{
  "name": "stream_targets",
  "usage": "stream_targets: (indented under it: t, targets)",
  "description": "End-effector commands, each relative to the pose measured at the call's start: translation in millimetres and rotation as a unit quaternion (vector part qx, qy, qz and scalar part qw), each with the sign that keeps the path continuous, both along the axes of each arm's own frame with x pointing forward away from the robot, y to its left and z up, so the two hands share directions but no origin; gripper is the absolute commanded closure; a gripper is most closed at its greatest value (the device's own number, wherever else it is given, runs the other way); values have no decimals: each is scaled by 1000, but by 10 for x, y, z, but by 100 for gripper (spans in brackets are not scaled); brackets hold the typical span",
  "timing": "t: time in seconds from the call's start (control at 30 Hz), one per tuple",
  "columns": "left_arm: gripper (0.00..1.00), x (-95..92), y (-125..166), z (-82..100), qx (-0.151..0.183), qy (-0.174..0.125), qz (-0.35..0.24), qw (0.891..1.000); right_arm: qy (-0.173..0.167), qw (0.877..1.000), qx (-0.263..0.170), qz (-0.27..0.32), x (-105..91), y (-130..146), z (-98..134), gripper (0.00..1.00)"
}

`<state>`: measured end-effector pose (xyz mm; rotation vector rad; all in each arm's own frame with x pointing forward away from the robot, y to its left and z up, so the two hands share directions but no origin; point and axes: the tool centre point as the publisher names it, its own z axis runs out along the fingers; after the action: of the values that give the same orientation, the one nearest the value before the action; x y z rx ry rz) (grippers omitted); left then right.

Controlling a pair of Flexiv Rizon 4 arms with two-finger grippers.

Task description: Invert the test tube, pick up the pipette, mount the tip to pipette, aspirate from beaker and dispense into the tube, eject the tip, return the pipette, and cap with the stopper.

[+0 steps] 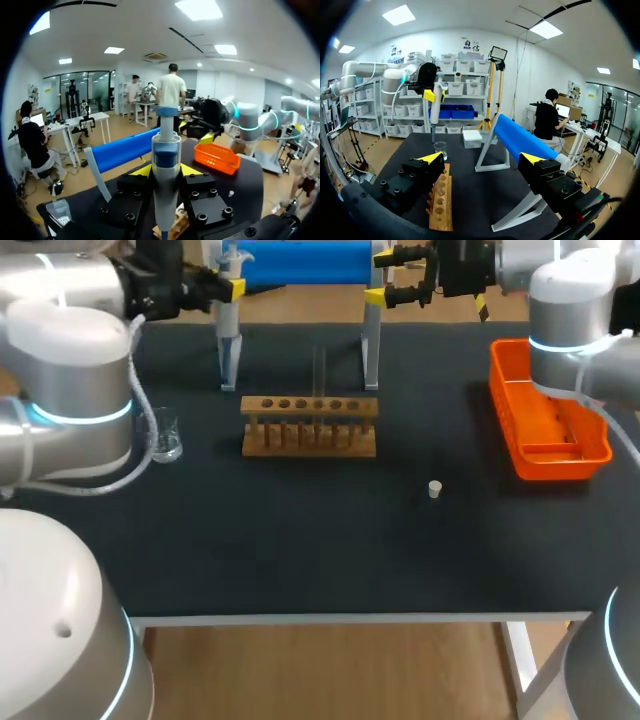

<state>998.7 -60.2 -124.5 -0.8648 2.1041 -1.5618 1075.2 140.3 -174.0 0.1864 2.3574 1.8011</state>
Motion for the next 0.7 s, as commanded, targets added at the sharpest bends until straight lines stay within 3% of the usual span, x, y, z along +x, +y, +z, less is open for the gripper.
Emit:
stream_targets:
  t: [0.03,0.33,0.7]
  targets:
    - [100,177,-146,-72,8,-4,43,999,1,1000,-1,2,8,-9,5,0]
    - [100,409,-138,-106,19,-14,121,992,1,1000,-1,2,8,-9,5,0]
    - [100,752,-178,-116,21,-23,170,985,1,1000,-1,2,8,-9,5,0]
